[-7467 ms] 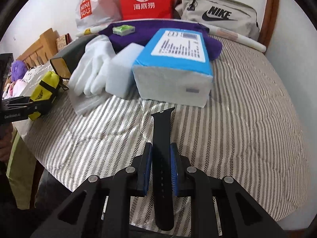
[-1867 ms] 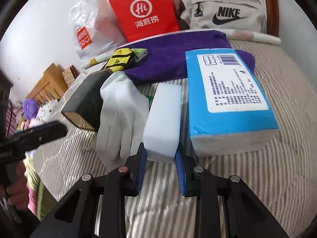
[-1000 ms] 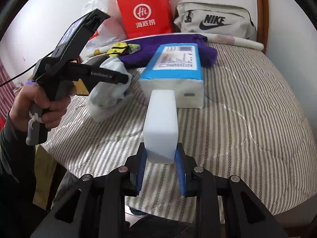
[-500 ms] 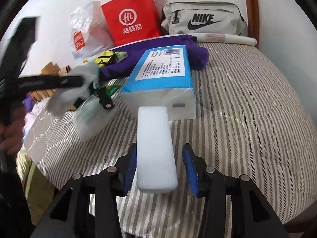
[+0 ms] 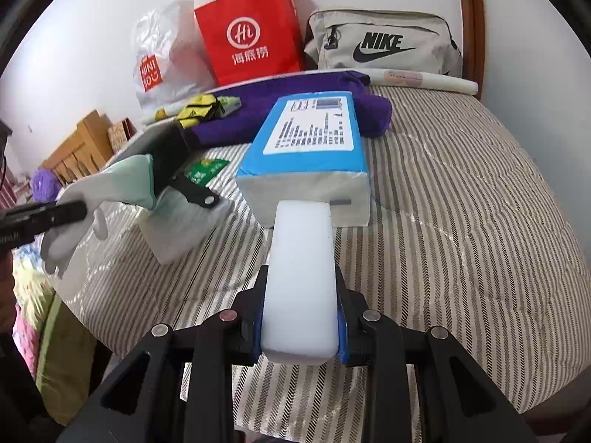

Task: Organize soft objects
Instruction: 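Lift the white gloves with the left gripper while the right carries the sponge toward the towel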

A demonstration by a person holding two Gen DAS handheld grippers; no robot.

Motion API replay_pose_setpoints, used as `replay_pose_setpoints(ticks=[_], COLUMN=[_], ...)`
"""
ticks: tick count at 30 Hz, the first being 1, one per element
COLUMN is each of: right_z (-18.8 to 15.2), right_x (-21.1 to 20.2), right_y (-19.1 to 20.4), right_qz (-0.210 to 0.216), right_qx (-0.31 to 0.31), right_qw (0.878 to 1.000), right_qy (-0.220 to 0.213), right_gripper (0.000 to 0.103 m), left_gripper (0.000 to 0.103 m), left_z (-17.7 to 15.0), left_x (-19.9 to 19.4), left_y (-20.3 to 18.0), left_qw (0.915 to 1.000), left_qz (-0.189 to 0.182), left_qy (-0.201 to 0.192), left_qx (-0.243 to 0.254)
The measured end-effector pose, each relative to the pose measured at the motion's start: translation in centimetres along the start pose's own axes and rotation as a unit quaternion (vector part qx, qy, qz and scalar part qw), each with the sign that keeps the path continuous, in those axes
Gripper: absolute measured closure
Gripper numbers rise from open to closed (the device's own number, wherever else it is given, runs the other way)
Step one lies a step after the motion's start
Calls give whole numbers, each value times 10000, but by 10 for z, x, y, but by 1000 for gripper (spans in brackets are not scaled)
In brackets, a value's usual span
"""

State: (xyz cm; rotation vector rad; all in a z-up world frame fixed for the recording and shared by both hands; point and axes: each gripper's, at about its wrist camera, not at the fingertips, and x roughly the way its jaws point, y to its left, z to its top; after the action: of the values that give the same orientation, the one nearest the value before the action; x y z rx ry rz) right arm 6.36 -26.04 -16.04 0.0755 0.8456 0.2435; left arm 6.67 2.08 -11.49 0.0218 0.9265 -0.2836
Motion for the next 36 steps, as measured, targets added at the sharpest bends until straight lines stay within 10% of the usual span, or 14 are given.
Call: replay_pose_setpoints(ticks=[17, 19, 21, 36], right_z=[-1, -2, -3, 12], right_x=[20, 21, 20, -17], right_y=[1, 1, 2, 15], right_qz=[-99, -127, -136, 91], right_qx=[-31, -65, -84, -302], right_qw=[9996, 9996, 9996, 9995], right_qy=[269, 261, 236, 3], right_gripper=[73, 74, 74, 74], left_gripper=[41, 41, 71, 73], left_z=[-4, -3, -4, -18], left_x=[53, 58, 57, -8], left_y=[21, 20, 21, 53], left_qw=[9993, 9991, 9995, 9965], left_qz=[371, 404, 267, 32], left_qy=[-18, -83, -167, -601], left_qx=[-76, -20, -21, -577])
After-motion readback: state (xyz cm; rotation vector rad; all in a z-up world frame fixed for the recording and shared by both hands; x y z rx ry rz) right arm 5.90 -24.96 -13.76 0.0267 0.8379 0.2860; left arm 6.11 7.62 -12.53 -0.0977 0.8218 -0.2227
